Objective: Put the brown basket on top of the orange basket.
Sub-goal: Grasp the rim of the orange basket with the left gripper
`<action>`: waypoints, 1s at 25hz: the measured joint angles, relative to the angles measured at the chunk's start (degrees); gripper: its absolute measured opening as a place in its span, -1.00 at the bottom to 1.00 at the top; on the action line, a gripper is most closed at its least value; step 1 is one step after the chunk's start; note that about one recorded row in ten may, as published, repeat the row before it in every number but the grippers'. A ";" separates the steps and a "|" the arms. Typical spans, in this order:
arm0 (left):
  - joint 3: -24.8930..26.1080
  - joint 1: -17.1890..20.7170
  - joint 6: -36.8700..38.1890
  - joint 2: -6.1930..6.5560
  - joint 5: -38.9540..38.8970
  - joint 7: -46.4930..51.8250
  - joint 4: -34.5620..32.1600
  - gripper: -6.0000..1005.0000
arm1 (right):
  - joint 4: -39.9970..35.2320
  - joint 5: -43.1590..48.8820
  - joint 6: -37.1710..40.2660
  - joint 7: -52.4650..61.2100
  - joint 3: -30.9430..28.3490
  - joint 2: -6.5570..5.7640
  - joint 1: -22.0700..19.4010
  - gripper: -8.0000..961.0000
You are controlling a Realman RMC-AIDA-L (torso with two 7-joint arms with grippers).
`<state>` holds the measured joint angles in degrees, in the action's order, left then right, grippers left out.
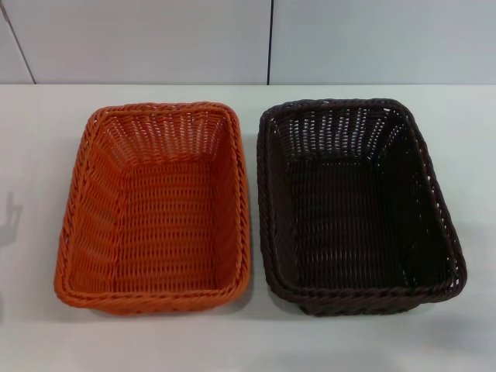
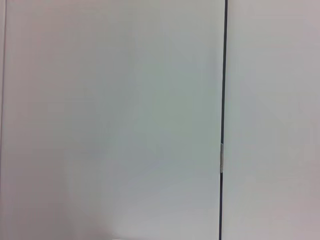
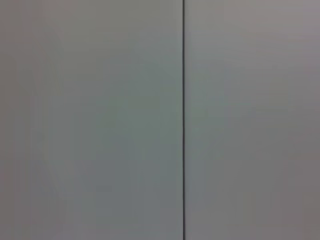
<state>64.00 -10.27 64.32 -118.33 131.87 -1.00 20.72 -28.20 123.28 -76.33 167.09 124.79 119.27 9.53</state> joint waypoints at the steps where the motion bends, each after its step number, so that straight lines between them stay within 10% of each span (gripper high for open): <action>1: -0.01 -0.08 0.00 0.03 0.01 0.00 0.00 0.59 | 0.00 -0.06 -0.07 0.00 0.11 0.00 -0.02 0.67; 8: -0.02 -0.41 -0.48 0.18 0.07 0.17 0.05 0.59 | -0.33 -0.19 -0.15 0.06 0.19 0.00 -0.15 0.67; 15: 0.44 0.75 -10.06 4.10 3.31 3.10 8.08 0.59 | -1.61 -0.23 0.39 0.22 0.28 -0.05 -0.07 0.67; 16: 2.94 4.53 -24.82 9.94 7.36 3.15 24.67 0.59 | -1.76 -0.24 0.47 0.23 0.30 -0.07 -0.01 0.67; 18: 5.54 6.33 -34.21 12.24 9.54 3.12 33.51 0.59 | -2.10 -0.24 0.78 0.25 0.30 -0.09 0.04 0.67; 19: 12.38 9.21 -53.97 14.54 14.13 3.00 50.04 0.59 | -2.30 -0.23 0.96 0.25 0.29 -0.09 0.04 0.67; 22: 17.29 10.22 -68.55 13.88 17.57 2.29 59.91 0.59 | -2.48 -0.24 1.53 0.27 0.29 -0.09 0.05 0.67; 25: 22.87 10.14 -85.68 10.58 19.48 -2.62 68.96 0.59 | -2.54 -0.23 1.90 0.29 0.27 -0.09 0.05 0.67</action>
<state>86.87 -0.13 -21.36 -107.75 151.35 -3.62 89.68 -30.75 123.04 -74.43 167.38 125.06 119.17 9.58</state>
